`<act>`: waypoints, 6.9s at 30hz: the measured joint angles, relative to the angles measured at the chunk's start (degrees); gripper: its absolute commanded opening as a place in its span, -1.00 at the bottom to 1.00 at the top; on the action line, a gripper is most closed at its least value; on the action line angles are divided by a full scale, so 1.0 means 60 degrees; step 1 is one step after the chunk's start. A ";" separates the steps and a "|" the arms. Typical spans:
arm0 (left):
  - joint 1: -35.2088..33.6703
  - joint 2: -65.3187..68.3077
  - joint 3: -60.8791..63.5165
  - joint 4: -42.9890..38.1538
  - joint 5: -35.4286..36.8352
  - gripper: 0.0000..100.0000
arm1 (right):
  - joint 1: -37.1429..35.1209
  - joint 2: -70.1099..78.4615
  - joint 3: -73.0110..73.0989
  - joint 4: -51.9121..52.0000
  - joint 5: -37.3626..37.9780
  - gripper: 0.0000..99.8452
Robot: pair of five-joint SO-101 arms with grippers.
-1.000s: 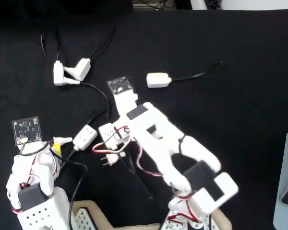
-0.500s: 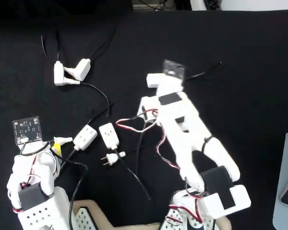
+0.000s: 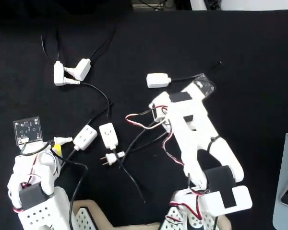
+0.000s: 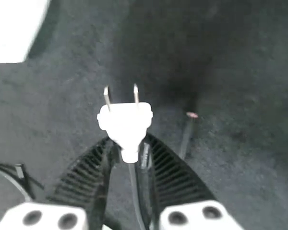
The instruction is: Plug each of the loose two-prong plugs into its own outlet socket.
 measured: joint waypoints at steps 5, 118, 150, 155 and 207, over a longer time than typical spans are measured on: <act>0.0000 0.0000 0.0000 0.0000 0.0000 -0.54 | -0.0015 0.0000 -0.0645 0.1158 -0.0029 -0.47; 0.0000 0.0000 0.0117 0.0000 0.0000 -0.54 | 0.1685 0.4029 -0.4982 0.5509 2.2271 -0.98; 0.0000 0.0000 0.0117 0.0000 0.0000 -0.54 | 0.1172 -0.2037 0.1553 0.0073 1.8652 -0.97; 0.0000 0.0000 0.0117 0.0000 0.0000 -0.54 | 0.0703 -0.2037 0.2799 -0.1597 1.8125 -0.97; 0.0000 0.0000 0.0220 0.0000 -0.0205 -0.55 | 0.0894 -0.0601 0.1538 0.0161 1.8183 -0.75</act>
